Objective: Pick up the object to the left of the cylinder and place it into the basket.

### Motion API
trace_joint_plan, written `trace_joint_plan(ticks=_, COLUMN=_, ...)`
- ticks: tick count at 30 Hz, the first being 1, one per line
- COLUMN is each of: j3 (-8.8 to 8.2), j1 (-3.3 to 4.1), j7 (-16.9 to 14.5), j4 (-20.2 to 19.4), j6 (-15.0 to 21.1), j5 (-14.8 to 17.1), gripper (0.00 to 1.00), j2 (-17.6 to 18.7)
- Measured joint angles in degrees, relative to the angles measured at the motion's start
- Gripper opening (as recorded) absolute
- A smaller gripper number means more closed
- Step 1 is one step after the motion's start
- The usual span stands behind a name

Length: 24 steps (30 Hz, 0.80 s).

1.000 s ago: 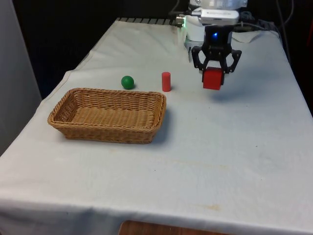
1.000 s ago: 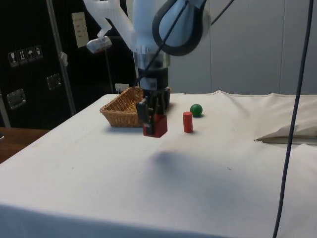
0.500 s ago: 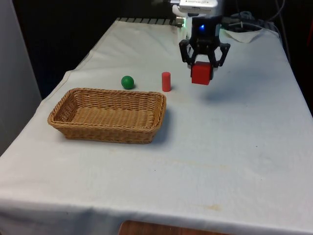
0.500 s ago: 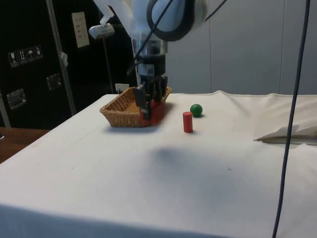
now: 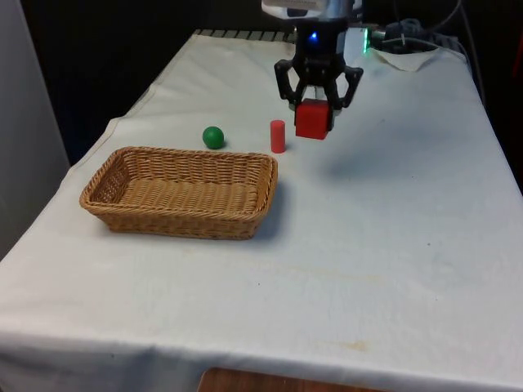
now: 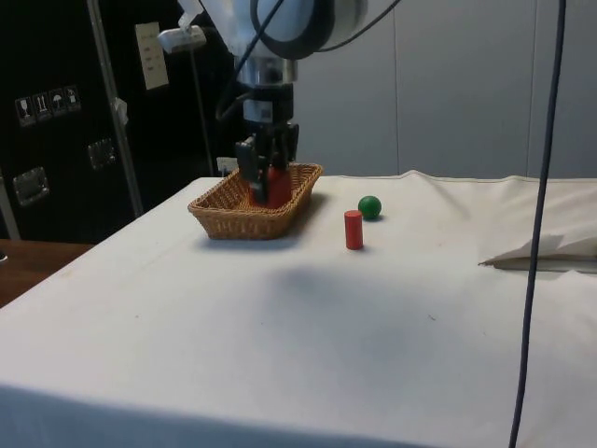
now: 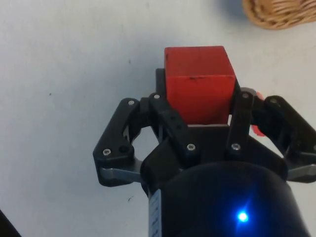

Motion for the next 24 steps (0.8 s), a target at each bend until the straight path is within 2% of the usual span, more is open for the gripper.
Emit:
trace_joint_plan(ticks=14, j3=-2.29, j1=-1.15, j7=-2.58, j4=6.36, j6=-3.21, j5=0.57, gripper=0.0, j2=3.38)
trace_joint_plan(ticks=24, j3=-3.44, j1=-2.01, j7=-6.02, j4=11.75, j6=-4.58, j5=4.3, gripper=0.0, j2=7.96)
